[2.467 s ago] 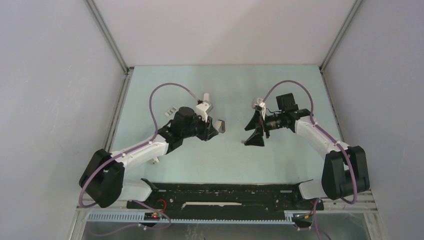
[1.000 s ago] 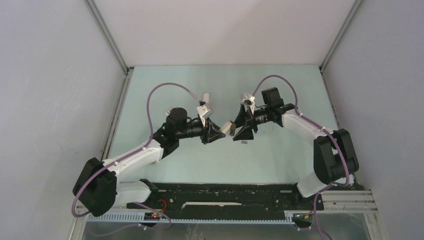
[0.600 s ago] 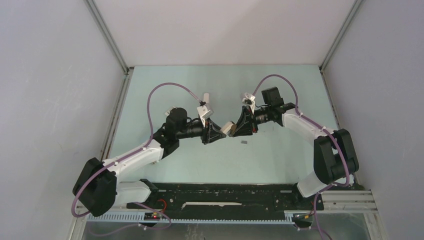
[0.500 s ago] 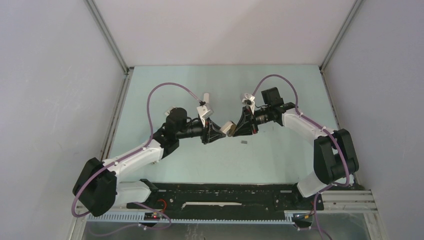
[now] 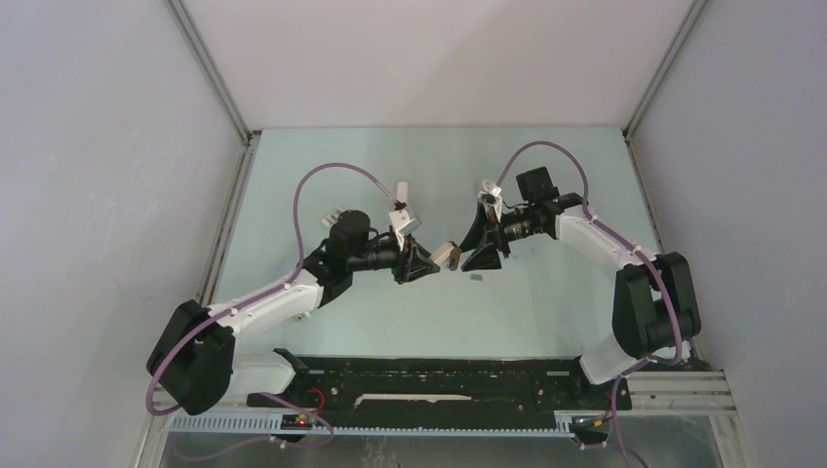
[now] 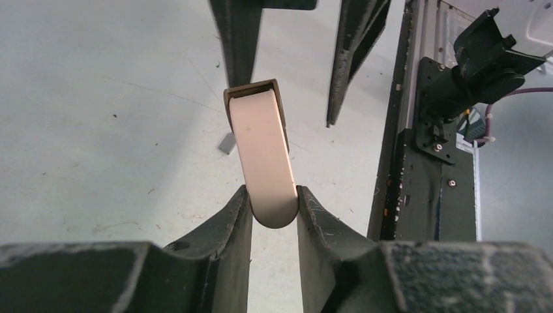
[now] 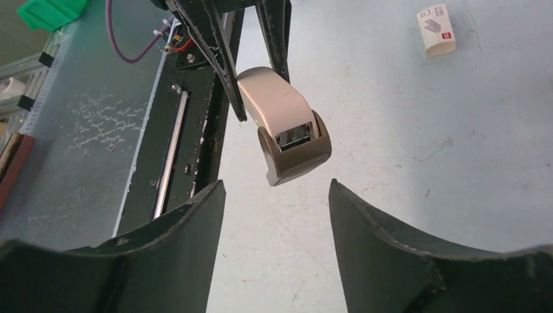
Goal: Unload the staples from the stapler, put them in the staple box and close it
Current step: Unload the staple at the center of the board.
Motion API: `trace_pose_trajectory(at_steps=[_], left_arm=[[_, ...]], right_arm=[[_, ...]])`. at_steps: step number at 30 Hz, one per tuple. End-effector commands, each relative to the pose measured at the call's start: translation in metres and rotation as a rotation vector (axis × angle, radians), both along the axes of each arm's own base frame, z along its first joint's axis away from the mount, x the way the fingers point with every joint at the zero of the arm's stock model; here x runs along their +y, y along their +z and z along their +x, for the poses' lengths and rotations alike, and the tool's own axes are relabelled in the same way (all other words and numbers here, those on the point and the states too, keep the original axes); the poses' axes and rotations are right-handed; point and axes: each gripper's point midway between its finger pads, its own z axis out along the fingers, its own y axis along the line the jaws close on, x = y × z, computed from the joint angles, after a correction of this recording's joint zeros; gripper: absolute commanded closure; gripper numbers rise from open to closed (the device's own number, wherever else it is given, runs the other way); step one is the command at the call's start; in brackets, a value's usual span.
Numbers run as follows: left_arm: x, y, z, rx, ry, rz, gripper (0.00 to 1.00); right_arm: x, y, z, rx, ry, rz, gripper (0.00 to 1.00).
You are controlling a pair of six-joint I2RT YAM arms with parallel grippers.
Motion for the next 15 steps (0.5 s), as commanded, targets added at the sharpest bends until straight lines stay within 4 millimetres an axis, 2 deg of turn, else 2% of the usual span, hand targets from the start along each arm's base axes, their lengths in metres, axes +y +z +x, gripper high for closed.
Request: trace_pose_trajectory(at_steps=[1,4,8,11,15], left_arm=[[-0.008,0.024,-0.003,-0.049,-0.054,-0.07,1.0],[-0.009,0.028,-0.006,-0.048,-0.065,-0.089,1.0],[-0.011,0.033,-0.011,-0.042,-0.084,-0.112,1.0],[-0.012,0.033,-0.012,-0.04,-0.087,-0.115,1.0],[-0.012,0.033,-0.011,-0.044,-0.085,-0.116,1.0]], right_arm=[[0.008,0.012,-0.003,-0.041,0.048,0.036,0.27],[0.015,0.011,-0.009,-0.038,0.077,0.042,0.21],[0.021,0.016,-0.011,-0.024,0.086,0.055,0.2],[0.022,0.02,-0.012,-0.009,0.091,0.071,0.24],[0.022,0.02,-0.014,0.004,0.095,0.075,0.4]])
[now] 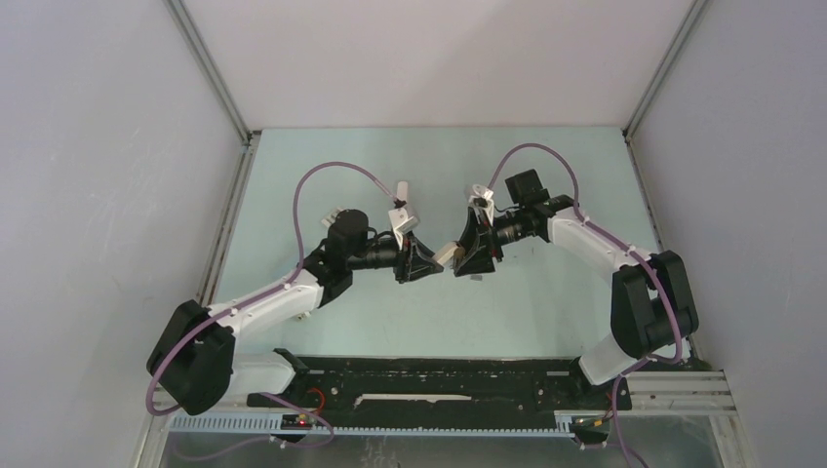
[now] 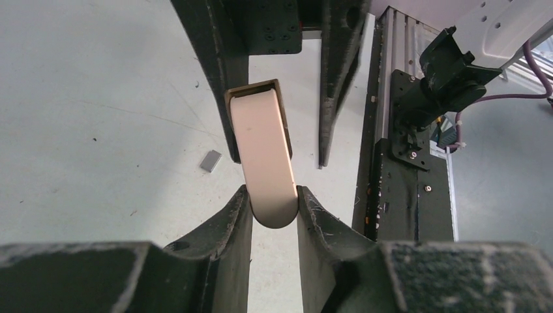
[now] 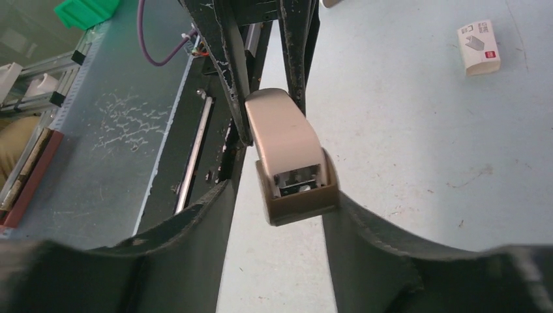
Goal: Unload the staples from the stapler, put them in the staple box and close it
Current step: Unload the staple at the center of the board.
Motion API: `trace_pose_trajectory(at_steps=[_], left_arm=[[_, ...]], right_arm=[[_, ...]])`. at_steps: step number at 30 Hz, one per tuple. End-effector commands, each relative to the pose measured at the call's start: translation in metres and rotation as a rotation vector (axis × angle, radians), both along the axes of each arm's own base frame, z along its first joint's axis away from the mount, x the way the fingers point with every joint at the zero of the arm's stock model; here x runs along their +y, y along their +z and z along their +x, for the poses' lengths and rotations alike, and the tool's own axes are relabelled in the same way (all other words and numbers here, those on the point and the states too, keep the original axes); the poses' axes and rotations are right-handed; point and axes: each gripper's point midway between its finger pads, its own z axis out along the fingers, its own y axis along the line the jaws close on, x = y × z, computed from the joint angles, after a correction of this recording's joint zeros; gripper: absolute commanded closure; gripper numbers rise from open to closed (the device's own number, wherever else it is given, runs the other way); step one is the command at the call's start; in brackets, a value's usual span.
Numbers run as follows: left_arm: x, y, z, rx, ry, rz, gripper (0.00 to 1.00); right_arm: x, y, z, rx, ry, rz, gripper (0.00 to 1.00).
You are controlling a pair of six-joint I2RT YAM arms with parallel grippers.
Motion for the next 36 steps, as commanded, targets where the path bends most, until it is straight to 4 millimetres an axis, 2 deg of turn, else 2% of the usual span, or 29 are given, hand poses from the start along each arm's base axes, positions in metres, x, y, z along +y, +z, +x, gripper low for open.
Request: trace_pose_trajectory(at_steps=[1,5,8,10,14,20,24,32,36], left_arm=[[-0.005,0.018,-0.003,-0.05,-0.03,-0.054,1.0],[-0.003,0.014,-0.001,-0.063,-0.02,-0.037,1.0],[0.001,0.008,0.002,-0.089,-0.007,0.002,1.0],[0.006,0.003,0.006,-0.112,0.013,0.036,1.0],[0.013,-0.014,0.021,-0.134,0.051,0.106,1.0],[0.013,-0.044,0.041,-0.083,0.073,0.218,1.0],[0.009,-0.054,0.047,-0.063,0.066,0.251,1.0],[0.009,-0.067,0.051,-0.045,0.063,0.292,1.0],[0.006,-0.073,0.054,-0.023,0.058,0.317,1.0]], right_arm=[[0.006,0.016,0.003,-0.013,0.02,0.046,0.45],[0.004,0.016,0.004,-0.028,0.016,0.039,0.71],[-0.002,0.012,0.008,-0.044,-0.011,0.01,0.83],[-0.009,0.006,0.014,-0.079,-0.03,-0.033,0.87],[-0.027,-0.012,0.032,-0.18,-0.084,-0.182,0.91],[-0.06,-0.038,0.059,-0.342,-0.156,-0.416,0.93],[-0.078,-0.05,0.067,-0.374,-0.174,-0.51,0.94],[-0.106,-0.059,0.081,-0.427,-0.218,-0.639,0.95],[-0.108,-0.058,0.08,-0.434,-0.219,-0.654,0.95]])
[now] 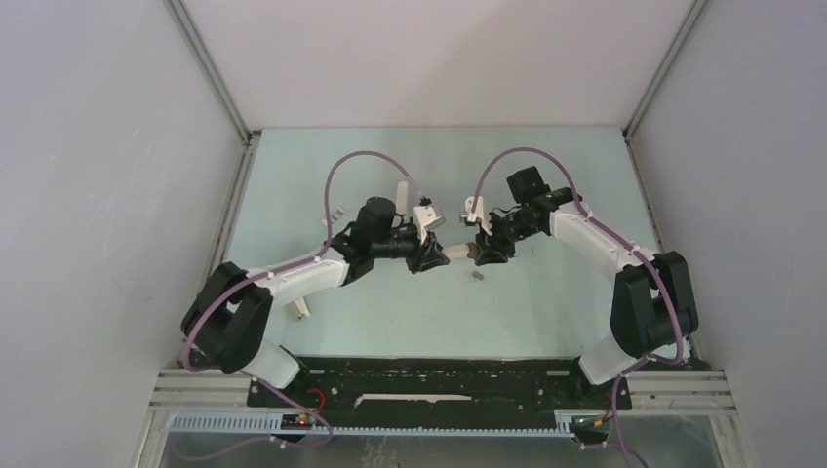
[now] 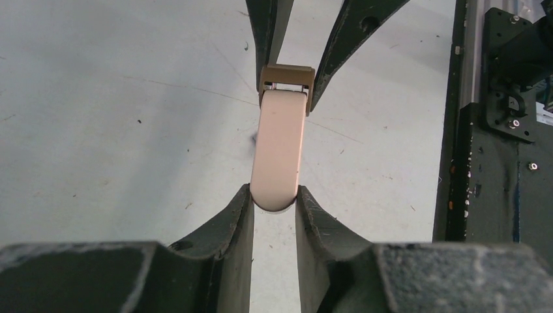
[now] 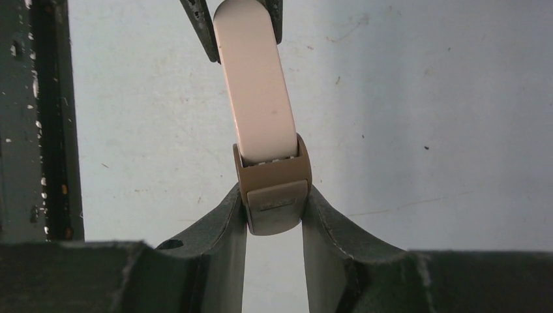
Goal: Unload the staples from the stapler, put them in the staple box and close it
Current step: Unload the staple at the center of the board.
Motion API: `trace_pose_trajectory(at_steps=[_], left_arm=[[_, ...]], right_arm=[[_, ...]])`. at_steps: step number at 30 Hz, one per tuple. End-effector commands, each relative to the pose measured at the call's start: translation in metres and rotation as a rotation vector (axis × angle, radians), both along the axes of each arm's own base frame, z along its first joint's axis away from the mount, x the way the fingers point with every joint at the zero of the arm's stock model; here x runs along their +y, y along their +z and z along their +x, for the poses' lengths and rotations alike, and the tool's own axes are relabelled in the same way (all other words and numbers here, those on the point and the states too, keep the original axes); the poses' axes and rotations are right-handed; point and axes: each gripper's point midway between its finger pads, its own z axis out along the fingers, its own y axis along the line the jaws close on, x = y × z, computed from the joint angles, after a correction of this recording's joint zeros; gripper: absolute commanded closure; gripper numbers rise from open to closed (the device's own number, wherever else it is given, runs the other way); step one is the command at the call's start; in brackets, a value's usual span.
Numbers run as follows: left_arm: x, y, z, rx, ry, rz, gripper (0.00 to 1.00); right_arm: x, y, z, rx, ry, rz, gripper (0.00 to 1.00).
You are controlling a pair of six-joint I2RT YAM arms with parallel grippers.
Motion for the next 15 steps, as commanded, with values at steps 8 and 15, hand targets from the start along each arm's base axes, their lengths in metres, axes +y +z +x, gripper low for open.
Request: trace_pose_trajectory(at_steps=[8,15], left_arm=[[0.012,-0.023,0.009,0.093,0.058,0.116,1.0],[-0.004,0.008,-0.001,0.191,0.064,-0.043,1.0]], right_arm=[[-0.038,-0.001,0.013,-0.005,-0.099,-0.112,0.96],[-0.01,0.02,-0.008,0.141,-0.063,0.047,0.97]])
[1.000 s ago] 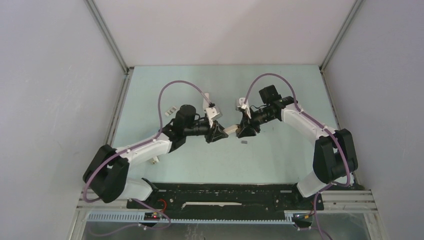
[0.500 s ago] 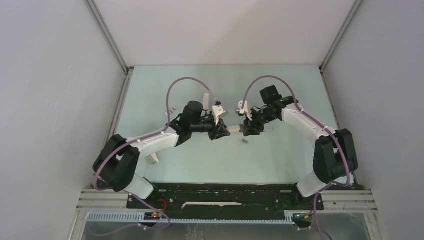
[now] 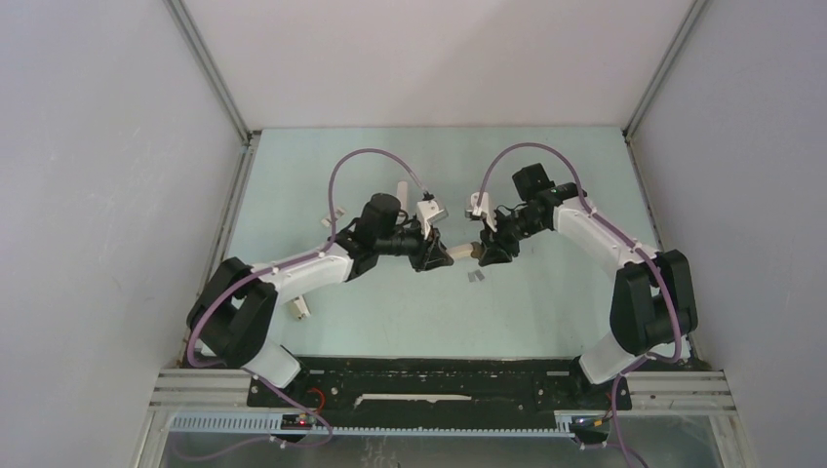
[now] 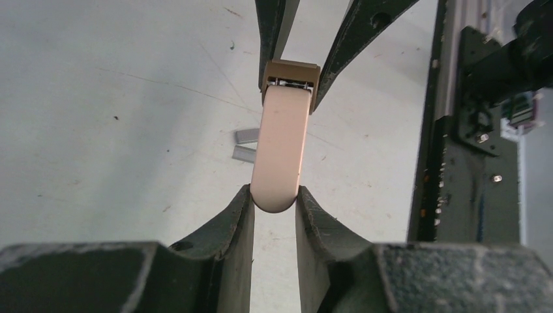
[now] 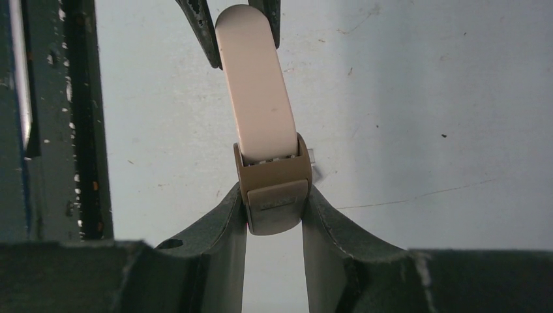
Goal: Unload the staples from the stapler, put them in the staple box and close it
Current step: Unload the staple at the center of the board, then place the stapler at the center of the board.
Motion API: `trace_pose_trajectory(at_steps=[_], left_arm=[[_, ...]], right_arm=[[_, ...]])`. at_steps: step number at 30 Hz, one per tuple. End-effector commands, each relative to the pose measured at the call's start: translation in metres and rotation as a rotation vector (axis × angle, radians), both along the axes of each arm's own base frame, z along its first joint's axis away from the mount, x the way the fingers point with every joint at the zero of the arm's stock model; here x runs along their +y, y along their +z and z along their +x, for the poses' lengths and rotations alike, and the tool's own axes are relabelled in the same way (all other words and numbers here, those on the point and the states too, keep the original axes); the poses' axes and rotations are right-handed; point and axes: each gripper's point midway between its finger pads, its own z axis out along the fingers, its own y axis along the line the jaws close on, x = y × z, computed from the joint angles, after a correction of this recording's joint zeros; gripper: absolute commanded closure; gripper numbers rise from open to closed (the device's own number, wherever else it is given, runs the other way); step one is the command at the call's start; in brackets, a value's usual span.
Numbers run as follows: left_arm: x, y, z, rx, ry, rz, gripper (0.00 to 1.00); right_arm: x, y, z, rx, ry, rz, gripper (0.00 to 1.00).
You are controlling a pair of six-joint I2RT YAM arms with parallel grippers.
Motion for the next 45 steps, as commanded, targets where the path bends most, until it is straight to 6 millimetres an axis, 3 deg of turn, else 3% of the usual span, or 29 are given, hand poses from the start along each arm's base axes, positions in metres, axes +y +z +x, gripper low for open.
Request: trace_pose_trajectory(at_steps=[1,9,15,24,35,45], left_arm=[[0.003,0.017,-0.002,0.108,0.068,-0.076,1.0],[-0.002,0.052,-0.023,0.177,0.077,-0.305,1.0],[-0.008,0.069,-0.034,0.183,0.071,-0.388,1.0],[-0.012,0.074,-0.039,0.209,0.113,-0.468,1.0],[0.005,0.066,-0.044,0.192,0.173,-0.477,1.0],[0.048,0.045,-0.034,0.139,0.361,-0.373,1.0]], right_arm=[[0.0,0.021,-0.007,0.105,-0.039,0.071,0.97],[0.025,0.057,-0.039,0.285,0.039,0.272,0.91],[0.04,0.07,-0.051,0.373,0.07,0.353,0.71],[0.051,0.073,-0.059,0.416,0.093,0.365,0.36],[0.04,0.078,-0.051,0.384,0.05,0.363,0.15],[0.012,0.069,-0.034,0.3,-0.043,0.293,0.11]])
